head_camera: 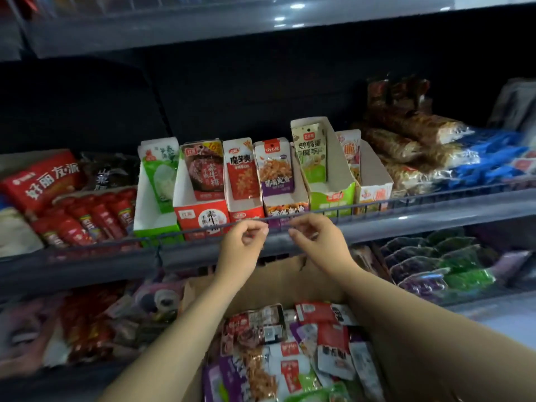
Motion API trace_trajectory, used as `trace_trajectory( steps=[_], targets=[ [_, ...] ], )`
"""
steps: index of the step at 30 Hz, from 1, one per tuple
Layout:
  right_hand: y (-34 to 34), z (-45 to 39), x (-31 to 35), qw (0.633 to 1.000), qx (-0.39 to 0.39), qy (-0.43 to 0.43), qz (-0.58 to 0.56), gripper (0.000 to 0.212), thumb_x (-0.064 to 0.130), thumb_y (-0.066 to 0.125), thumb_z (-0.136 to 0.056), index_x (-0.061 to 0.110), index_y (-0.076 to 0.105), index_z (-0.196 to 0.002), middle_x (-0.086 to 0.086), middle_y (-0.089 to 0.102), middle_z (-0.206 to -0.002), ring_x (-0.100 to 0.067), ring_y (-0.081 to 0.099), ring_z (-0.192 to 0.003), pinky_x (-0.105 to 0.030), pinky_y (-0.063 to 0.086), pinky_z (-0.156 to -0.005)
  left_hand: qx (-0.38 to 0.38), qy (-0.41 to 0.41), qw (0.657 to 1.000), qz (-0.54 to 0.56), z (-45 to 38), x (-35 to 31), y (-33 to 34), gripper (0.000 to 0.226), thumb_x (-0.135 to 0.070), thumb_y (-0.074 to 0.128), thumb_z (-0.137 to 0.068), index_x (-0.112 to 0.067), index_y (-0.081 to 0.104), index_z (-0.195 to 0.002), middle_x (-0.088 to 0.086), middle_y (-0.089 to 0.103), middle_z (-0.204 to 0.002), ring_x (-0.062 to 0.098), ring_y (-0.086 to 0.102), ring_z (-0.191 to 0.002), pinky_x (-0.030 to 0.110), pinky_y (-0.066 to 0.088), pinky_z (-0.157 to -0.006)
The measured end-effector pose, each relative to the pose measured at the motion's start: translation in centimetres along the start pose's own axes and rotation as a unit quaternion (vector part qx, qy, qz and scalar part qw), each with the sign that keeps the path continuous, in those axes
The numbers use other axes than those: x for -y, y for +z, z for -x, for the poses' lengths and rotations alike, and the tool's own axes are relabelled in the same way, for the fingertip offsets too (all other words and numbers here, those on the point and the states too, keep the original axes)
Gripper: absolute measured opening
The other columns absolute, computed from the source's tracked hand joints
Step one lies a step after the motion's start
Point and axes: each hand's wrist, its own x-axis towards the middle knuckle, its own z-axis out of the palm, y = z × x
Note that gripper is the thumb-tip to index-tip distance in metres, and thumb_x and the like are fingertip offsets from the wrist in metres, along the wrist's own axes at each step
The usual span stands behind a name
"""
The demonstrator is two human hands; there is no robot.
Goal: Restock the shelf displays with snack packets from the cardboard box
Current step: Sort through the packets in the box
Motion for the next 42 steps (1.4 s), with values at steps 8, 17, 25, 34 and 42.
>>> trace_trajectory(
  steps=[8, 17, 25, 34, 42],
  targets=[
    [2.9, 8.9, -5.2, 0.978, 0.17, 0.071, 0.098, 0.013, 0.022, 0.066, -0.085, 0.019, 0.07, -0.097, 0.005, 0.063, -0.087, -0.008, 0.056, -0.08, -0.017, 0.043, -0.073, 0.138, -0.125, 0.981, -0.059, 7.9, 7.3, 2.1, 0.014, -0.02, 0.058, -0.093, -0.012, 0.066, -0.1, -0.008, 0.062, -0.092, -0.002, 0.053, -0.078, -0.001, 0.038, -0.064],
    [5.5, 12.4, -9.3, 0.917, 0.359, 0.128, 0.122, 0.021, 0.027, 0.071, -0.083, 0.016, 0.07, -0.101, 0.006, 0.063, -0.086, -0.008, 0.058, -0.081, -0.013, 0.04, -0.064, 0.299, -0.201, 0.92, -0.152, 10.8, 11.9, 3.4, 0.006, -0.025, 0.064, -0.089, -0.025, 0.066, -0.083, -0.003, 0.068, -0.094, 0.016, 0.064, -0.088, 0.025, 0.049, -0.078],
    [6.1, 13.7, -11.0, 0.859, 0.465, 0.169, 0.132, 0.019, 0.023, 0.074, -0.08, 0.016, 0.073, -0.097, 0.001, 0.071, -0.102, -0.009, 0.061, -0.091, -0.023, 0.048, -0.087, 0.415, -0.257, 0.85, -0.198, 11.4, 13.8, 2.9, 0.009, -0.02, 0.073, -0.082, -0.015, 0.073, -0.089, 0.0, 0.07, -0.106, 0.011, 0.061, -0.094, 0.027, 0.048, -0.085],
    [6.0, 13.6, -10.6, 0.862, 0.467, 0.162, 0.117, 0.008, 0.013, 0.068, -0.082, 0.017, 0.073, -0.086, 0.011, 0.066, -0.08, -0.001, 0.057, -0.076, -0.02, 0.047, -0.076, 0.434, -0.258, 0.839, -0.202, 11.1, 12.8, 2.3, 0.016, -0.02, 0.071, -0.084, -0.012, 0.071, -0.096, 0.002, 0.068, -0.105, 0.01, 0.058, -0.091, 0.023, 0.045, -0.083],
    [4.6, 11.7, -7.7, 0.908, 0.359, 0.214, -0.034, 0.025, 0.005, 0.06, -0.09, 0.021, 0.058, -0.07, 0.01, 0.056, -0.067, 0.009, 0.049, -0.057, -0.005, 0.037, -0.057, 0.253, -0.275, 0.926, -0.053, 8.8, 9.5, -0.5, 0.02, -0.038, 0.075, -0.077, -0.019, 0.068, -0.076, -0.004, 0.067, -0.074, 0.016, 0.061, -0.075, 0.028, 0.045, -0.073]
  ],
)
